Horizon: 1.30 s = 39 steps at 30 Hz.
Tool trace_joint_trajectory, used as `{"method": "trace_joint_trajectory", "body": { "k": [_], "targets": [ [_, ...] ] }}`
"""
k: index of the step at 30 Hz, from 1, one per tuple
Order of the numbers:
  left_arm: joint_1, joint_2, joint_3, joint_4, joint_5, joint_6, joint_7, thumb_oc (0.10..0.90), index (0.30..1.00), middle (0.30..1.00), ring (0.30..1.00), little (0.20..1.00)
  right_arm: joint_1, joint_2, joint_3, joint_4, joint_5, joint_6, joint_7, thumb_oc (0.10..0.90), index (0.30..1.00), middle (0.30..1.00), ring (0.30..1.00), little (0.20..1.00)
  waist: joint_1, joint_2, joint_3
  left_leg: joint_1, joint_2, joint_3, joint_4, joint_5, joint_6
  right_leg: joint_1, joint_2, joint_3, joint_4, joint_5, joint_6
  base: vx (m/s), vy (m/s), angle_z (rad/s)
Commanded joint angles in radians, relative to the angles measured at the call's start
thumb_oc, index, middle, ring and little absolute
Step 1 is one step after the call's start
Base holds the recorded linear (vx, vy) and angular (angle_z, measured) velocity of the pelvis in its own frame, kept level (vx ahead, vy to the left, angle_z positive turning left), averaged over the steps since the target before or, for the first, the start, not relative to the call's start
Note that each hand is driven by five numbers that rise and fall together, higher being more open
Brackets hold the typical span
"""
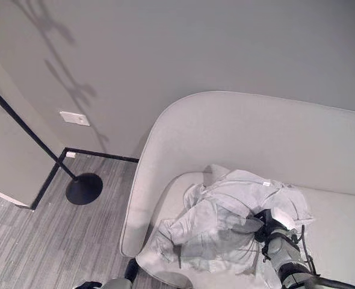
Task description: Hang the clothes on the sofa on the clothes rack.
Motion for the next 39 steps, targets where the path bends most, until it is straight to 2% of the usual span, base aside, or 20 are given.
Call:
{"method": "trace_joint_trajectory", "body": {
  "k": [1,7,9,12,17,18,19,21,22,23,24,25,26,27,28,29,30,34,38,39],
  "targets": [
    [-0.055,-0.014,-0.019,0.049,0.037,-0.026,0.024,0.8,0.9,0.9,0.9,0.9,-0.017,0.029,0.057,-0.125,-0.009,-0.043,0.029,0.4,0.3,0.3,0.3,0.3,0.034,-0.039,-0.025,-0.036,-0.061,-0.006,-0.037,0.036,0.029,0.031,0.017,0.021,0.01,-0.054,-0.006,0.05,0.006,0.0],
    [-0.038,-0.021,0.026,0.068,0.021,-0.022,0.02,0.8,0.9,0.9,0.9,0.9,0.046,-0.014,-0.018,-0.282,-0.039,-0.043,0.016,0.4,0.3,0.3,0.3,0.3,0.026,-0.056,-0.042,-0.009,-0.057,0.0,-0.037,0.022,0.029,0.057,0.019,0.029,0.01,-0.062,-0.008,0.04,0.0,-0.01],
    [-0.031,-0.02,0.041,0.072,0.014,-0.019,0.02,0.8,0.9,0.9,0.9,0.9,0.072,-0.015,-0.098,-0.369,0.048,-0.059,0.003,0.4,0.3,0.3,0.3,0.3,0.022,-0.066,-0.057,0.014,-0.052,0.002,-0.037,0.01,0.031,0.077,0.019,0.029,0.01,-0.068,-0.01,0.08,-0.008,-0.01],
    [-0.037,-0.021,0.118,0.055,-0.088,-0.02,0.034,0.8,0.9,0.9,0.9,0.9,0.103,-0.018,-0.243,-0.619,0.154,-0.11,-0.049,0.4,0.3,0.3,0.3,0.3,0.028,-0.068,-0.074,0.038,-0.055,-0.002,-0.037,0.0,0.033,0.104,0.016,0.028,0.01,-0.077,-0.012,0.05,0.014,-0.04],
    [-0.04,-0.009,0.14,0.004,-0.129,-0.023,0.055,0.8,0.9,0.9,0.9,0.9,0.106,-0.022,-0.323,-0.779,0.182,-0.144,-0.09,0.4,0.3,0.3,0.3,0.3,0.036,-0.067,-0.085,0.05,-0.059,-0.007,-0.037,-0.006,0.035,0.116,0.014,0.025,0.01,-0.081,-0.013,0.02,0.011,0.03],
    [-0.04,0.022,0.159,-0.123,-0.189,-0.039,0.08,0.8,0.9,0.9,0.9,0.9,0.069,-0.016,-0.364,-0.878,0.212,-0.172,-0.125,0.4,0.3,0.3,0.3,0.3,0.053,-0.063,-0.094,0.056,-0.064,-0.017,-0.037,-0.006,0.036,0.124,0.011,0.02,0.01,-0.083,-0.014,0.02,0.013,0.04],
    [-0.037,0.025,0.159,-0.13,-0.19,-0.036,0.08,0.8,0.9,0.9,0.9,0.9,0.071,-0.015,-0.366,-0.881,0.212,-0.17,-0.124,0.4,0.3,0.3,0.3,0.3,0.052,-0.064,-0.094,0.057,-0.064,-0.017,-0.037,-0.007,0.036,0.125,0.012,0.019,0.01,-0.084,-0.014,0.0,0.0,0.0],
    [-0.021,0.065,0.171,-0.271,-0.229,-0.039,0.094,0.8,0.9,0.9,0.9,0.9,0.026,0.003,-0.378,-0.964,0.245,-0.189,-0.147,0.4,0.3,0.3,0.3,0.3,0.067,-0.065,-0.098,0.061,-0.068,-0.023,-0.037,-0.007,0.036,0.134,0.009,0.014,0.01,-0.086,-0.014,0.01,0.004,0.13],
    [-0.013,0.09,0.178,-0.363,-0.236,-0.048,0.105,0.8,0.9,0.9,0.9,0.9,0.004,0.017,-0.376,-1.0,0.272,-0.207,-0.148,0.4,0.3,0.3,0.3,0.3,0.076,-0.065,-0.099,0.062,-0.07,-0.027,-0.037,-0.006,0.036,0.136,0.008,0.011,0.01,-0.085,-0.014,0.0,0.002,0.18],
    [0.016,0.138,0.192,-0.55,-0.244,-0.066,0.119,0.8,0.9,0.9,0.9,0.9,-0.035,0.032,-0.371,-1.051,0.291,-0.226,-0.155,0.4,0.3,0.3,0.3,0.3,0.092,-0.064,-0.101,0.062,-0.072,-0.035,-0.037,-0.005,0.035,0.138,0.007,0.006,0.01,-0.087,-0.013,-0.02,0.011,0.15],
    [0.034,0.165,0.207,-0.646,-0.234,-0.074,0.13,0.8,0.9,0.9,0.9,0.9,-0.064,0.049,-0.36,-1.083,0.304,-0.241,-0.156,0.4,0.3,0.3,0.3,0.3,0.104,-0.064,-0.101,0.062,-0.074,-0.038,-0.037,0.002,0.035,0.139,0.006,0.003,0.01,-0.081,-0.014,0.0,-0.001,0.16],
    [0.037,0.167,0.209,-0.651,-0.234,-0.071,0.13,0.8,0.9,0.9,0.9,0.9,-0.065,0.05,-0.358,-1.083,0.304,-0.241,-0.155,0.4,0.3,0.3,0.3,0.3,0.101,-0.066,-0.103,0.063,-0.074,-0.039,-0.037,-0.003,0.035,0.14,0.007,0.004,0.01,-0.086,-0.014,0.0,0.003,0.16],
    [0.06,0.206,0.242,-0.808,-0.197,-0.089,0.157,0.8,0.9,0.9,0.9,0.9,-0.111,0.075,-0.339,-1.124,0.312,-0.262,-0.159,0.4,0.3,0.3,0.3,0.3,0.121,-0.069,-0.108,0.062,-0.077,-0.045,-0.037,-0.003,0.032,0.142,0.006,-0.001,0.01,-0.089,-0.014,0.03,-0.007,0.12],
    [0.063,0.207,0.245,-0.812,-0.196,-0.087,0.157,0.8,0.9,0.9,0.9,0.9,-0.112,0.077,-0.337,-1.124,0.311,-0.262,-0.159,0.4,0.3,0.3,0.3,0.3,0.119,-0.07,-0.108,0.062,-0.077,-0.045,-0.037,-0.003,0.032,0.142,0.006,-0.001,0.01,-0.089,-0.014,0.01,-0.01,0.12],
    [0.068,0.234,0.277,-0.921,-0.146,-0.123,0.218,0.8,0.9,0.9,0.9,0.9,-0.156,0.111,-0.31,-1.157,0.316,-0.286,-0.169,0.4,0.3,0.3,0.3,0.3,0.14,-0.077,-0.112,0.061,-0.079,-0.052,-0.037,-0.003,0.028,0.146,0.005,-0.007,0.01,-0.09,-0.015,0.01,-0.011,0.13],
    [0.069,0.234,0.279,-0.923,-0.146,-0.122,0.218,0.8,0.9,0.9,0.9,0.9,-0.157,0.112,-0.309,-1.157,0.316,-0.286,-0.169,0.4,0.3,0.3,0.3,0.3,0.138,-0.078,-0.112,0.061,-0.079,-0.052,-0.037,-0.003,0.028,0.147,0.004,-0.007,0.01,-0.091,-0.015,0.02,-0.021,0.13],
    [0.063,0.25,0.299,-1.025,-0.106,-0.156,0.271,0.8,0.9,0.9,0.9,0.9,-0.19,0.137,-0.284,-1.191,0.336,-0.312,-0.17,0.4,0.3,0.3,0.3,0.3,0.153,-0.084,-0.113,0.065,-0.079,-0.056,-0.037,-0.005,0.025,0.152,0.005,-0.01,0.01,-0.093,-0.017,0.01,-0.013,0.1],
    [0.041,0.263,0.315,-1.154,-0.066,-0.2,0.343,0.8,0.9,0.9,0.9,0.9,-0.243,0.186,-0.239,-1.235,0.362,-0.344,-0.178,0.4,0.3,0.3,0.3,0.3,0.165,-0.093,-0.117,0.063,-0.083,-0.064,-0.037,-0.002,0.023,0.156,0.004,-0.015,0.01,-0.093,-0.018,0.0,-0.012,0.05],
    [-0.005,0.259,0.263,-1.27,-0.073,-0.236,0.354,0.8,0.9,0.9,0.9,0.9,-0.319,0.228,-0.181,-1.264,0.384,-0.35,-0.184,0.4,0.3,0.3,0.3,0.3,0.173,-0.099,-0.121,0.063,-0.086,-0.07,-0.037,0.001,0.023,0.16,0.001,-0.022,0.01,-0.09,-0.02,0.0,-0.011,0.07],
    [-0.023,0.253,0.217,-1.315,-0.09,-0.246,0.332,0.8,0.9,0.9,0.9,0.9,-0.357,0.251,-0.148,-1.27,0.413,-0.352,-0.179,0.4,0.3,0.3,0.3,0.3,0.176,-0.1,-0.122,0.064,-0.087,-0.071,-0.037,0.002,0.024,0.161,0.0,-0.022,0.01,-0.088,-0.021,0.0,-0.002,0.06]
  ]
}}
